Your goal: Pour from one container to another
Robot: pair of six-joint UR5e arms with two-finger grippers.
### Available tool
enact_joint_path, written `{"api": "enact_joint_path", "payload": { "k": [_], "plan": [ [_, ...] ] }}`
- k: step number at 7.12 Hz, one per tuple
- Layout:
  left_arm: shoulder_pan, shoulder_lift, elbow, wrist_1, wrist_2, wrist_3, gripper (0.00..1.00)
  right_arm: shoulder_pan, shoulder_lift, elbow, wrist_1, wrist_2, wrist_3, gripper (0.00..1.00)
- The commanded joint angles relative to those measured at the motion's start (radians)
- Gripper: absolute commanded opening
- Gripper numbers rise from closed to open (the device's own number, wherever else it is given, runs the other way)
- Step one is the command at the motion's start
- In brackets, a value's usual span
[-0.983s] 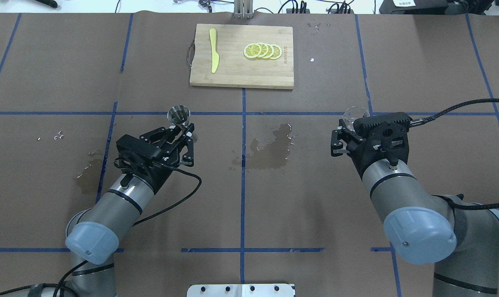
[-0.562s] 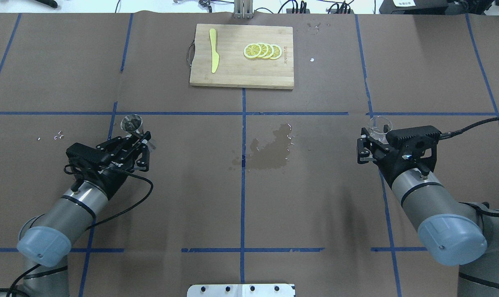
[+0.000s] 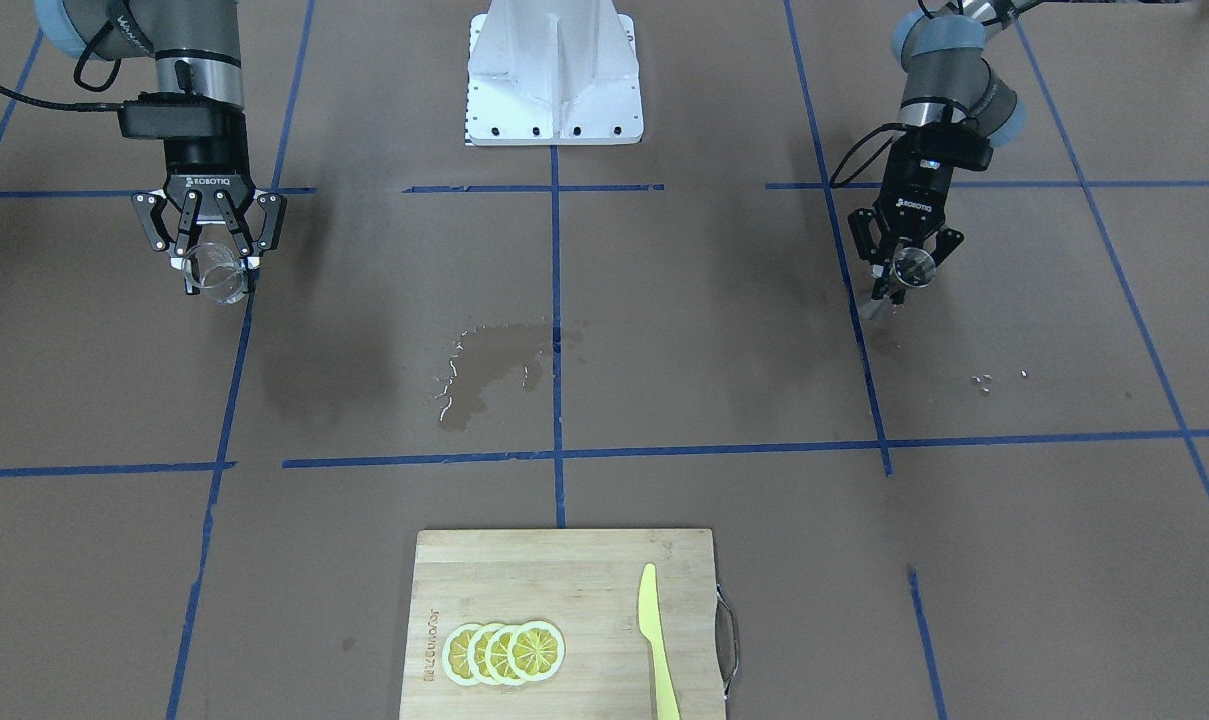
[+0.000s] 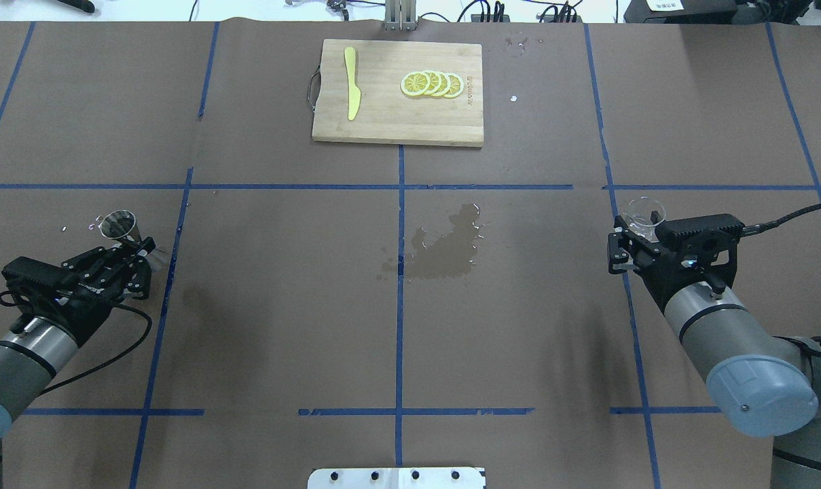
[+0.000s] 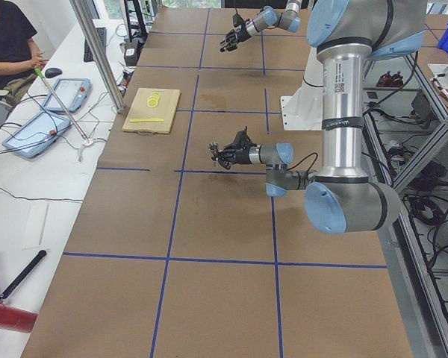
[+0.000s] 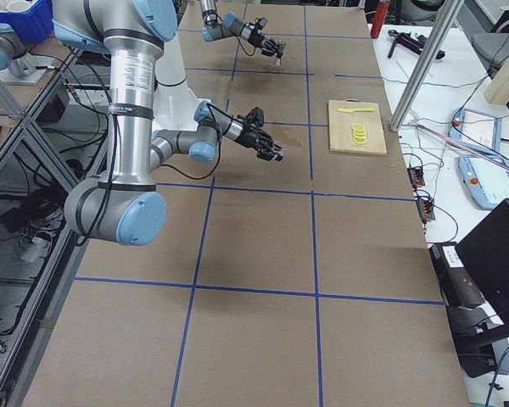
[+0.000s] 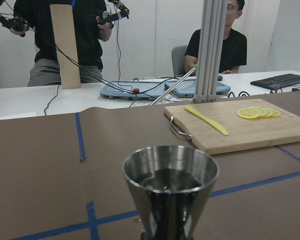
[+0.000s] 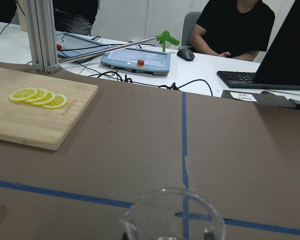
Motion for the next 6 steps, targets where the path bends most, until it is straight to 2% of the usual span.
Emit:
{"api": "enact_joint_path", "payload": {
  "k": [1, 6],
  "plan": [
    [0.002, 0.028, 0.048, -0.006, 0.016, -0.150, 0.00, 0.001, -0.001, -0.001, 0.003, 0.000, -0.001, 0.00],
    [0.016, 0.013, 0.060, 0.010, 0.079, -0.142, 0.00, -0.001, 0.009, -0.001, 0.003, -0.002, 0.001, 0.00]
  ]
}}
